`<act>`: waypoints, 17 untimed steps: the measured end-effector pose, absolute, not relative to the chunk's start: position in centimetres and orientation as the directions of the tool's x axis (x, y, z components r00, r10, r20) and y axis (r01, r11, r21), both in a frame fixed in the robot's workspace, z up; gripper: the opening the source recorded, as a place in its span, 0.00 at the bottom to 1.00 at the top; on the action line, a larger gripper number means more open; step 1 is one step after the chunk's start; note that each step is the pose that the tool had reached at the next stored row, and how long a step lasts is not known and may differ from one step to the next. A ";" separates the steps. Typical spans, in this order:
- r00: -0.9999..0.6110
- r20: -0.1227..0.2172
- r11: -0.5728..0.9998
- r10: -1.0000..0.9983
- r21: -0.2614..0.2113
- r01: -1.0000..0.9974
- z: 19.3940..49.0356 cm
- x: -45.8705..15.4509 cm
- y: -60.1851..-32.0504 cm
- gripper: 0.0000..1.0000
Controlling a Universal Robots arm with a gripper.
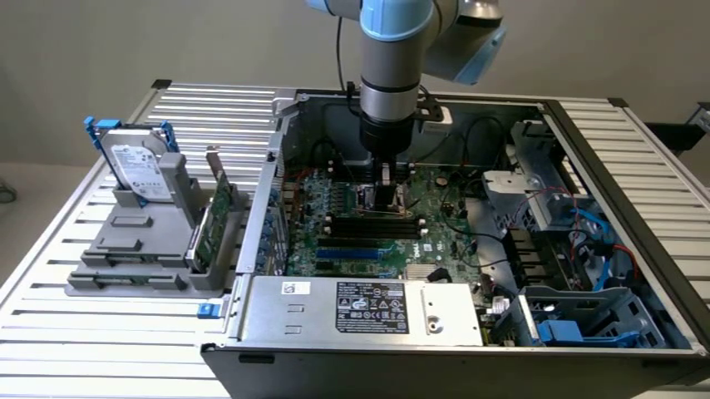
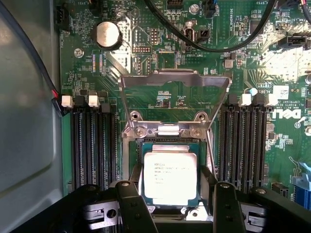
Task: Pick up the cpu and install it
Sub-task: 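Place the cpu into insertion slot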
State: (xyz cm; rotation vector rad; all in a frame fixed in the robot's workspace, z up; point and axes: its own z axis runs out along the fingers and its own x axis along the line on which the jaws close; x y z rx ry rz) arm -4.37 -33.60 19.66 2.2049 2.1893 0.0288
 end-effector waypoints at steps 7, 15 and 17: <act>0.009 -0.013 -0.008 1.000 0.037 0.999 19.6 -4.4 -33.6 0.55; 0.018 -0.013 -0.017 1.000 0.037 0.999 19.6 -4.4 -33.6 0.55; 0.020 -0.012 -0.020 1.000 0.037 0.999 19.6 -4.4 -33.6 0.55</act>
